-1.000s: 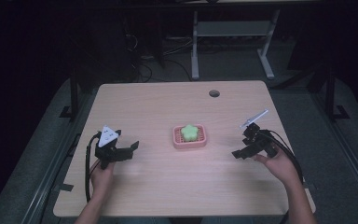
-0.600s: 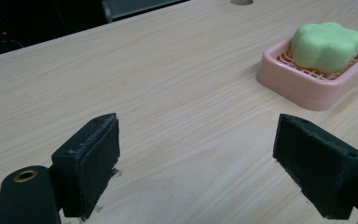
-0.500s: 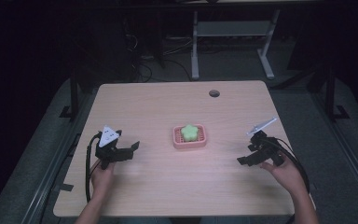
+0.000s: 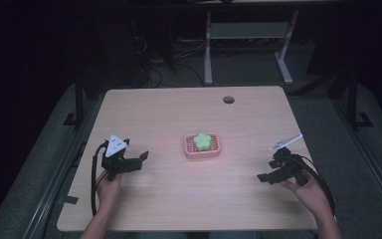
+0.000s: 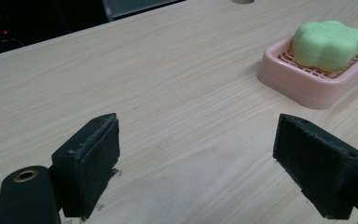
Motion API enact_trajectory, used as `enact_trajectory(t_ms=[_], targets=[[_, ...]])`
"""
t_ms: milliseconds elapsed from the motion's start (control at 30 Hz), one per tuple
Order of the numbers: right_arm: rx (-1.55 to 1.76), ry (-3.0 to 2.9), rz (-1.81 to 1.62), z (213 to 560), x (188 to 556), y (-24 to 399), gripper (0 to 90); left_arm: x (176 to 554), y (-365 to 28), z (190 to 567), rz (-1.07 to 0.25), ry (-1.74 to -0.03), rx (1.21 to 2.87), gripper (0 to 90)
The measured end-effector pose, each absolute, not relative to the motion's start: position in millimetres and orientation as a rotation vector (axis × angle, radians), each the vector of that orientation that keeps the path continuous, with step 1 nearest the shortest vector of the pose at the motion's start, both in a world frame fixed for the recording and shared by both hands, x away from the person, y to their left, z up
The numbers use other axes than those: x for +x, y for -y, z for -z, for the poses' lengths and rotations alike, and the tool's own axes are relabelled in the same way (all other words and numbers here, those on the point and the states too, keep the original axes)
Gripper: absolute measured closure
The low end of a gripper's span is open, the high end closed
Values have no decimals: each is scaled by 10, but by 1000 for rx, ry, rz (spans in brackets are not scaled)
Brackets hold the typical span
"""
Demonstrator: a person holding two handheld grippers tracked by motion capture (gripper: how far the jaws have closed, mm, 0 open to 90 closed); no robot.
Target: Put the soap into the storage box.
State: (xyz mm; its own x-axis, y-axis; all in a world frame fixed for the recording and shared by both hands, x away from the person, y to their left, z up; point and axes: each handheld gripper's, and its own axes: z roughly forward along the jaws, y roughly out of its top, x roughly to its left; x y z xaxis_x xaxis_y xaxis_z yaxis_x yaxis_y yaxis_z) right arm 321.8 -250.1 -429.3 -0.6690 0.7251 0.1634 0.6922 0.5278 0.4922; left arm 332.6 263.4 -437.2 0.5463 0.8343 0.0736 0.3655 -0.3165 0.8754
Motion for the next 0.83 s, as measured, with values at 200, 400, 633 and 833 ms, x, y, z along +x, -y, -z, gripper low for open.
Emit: enact_trajectory(t_ms=[200, 400, 633, 833], targets=[[1256, -2690, -839, 4339, 3137, 2527, 246, 3323, -2620, 4380, -667, -975, 1902, 143], [1253, -2683, -863, 4391, 3030, 2554, 246, 3324, -2616, 4379, -666, -975, 1909, 143], [1283, -2624, -918, 4461, 2835, 2651, 245, 3328, -2599, 4387, -677, -969, 1918, 143], [1276, -2520, -988, 4559, 2525, 2713, 245, 3327, -2578, 4383, -673, -960, 1924, 143]])
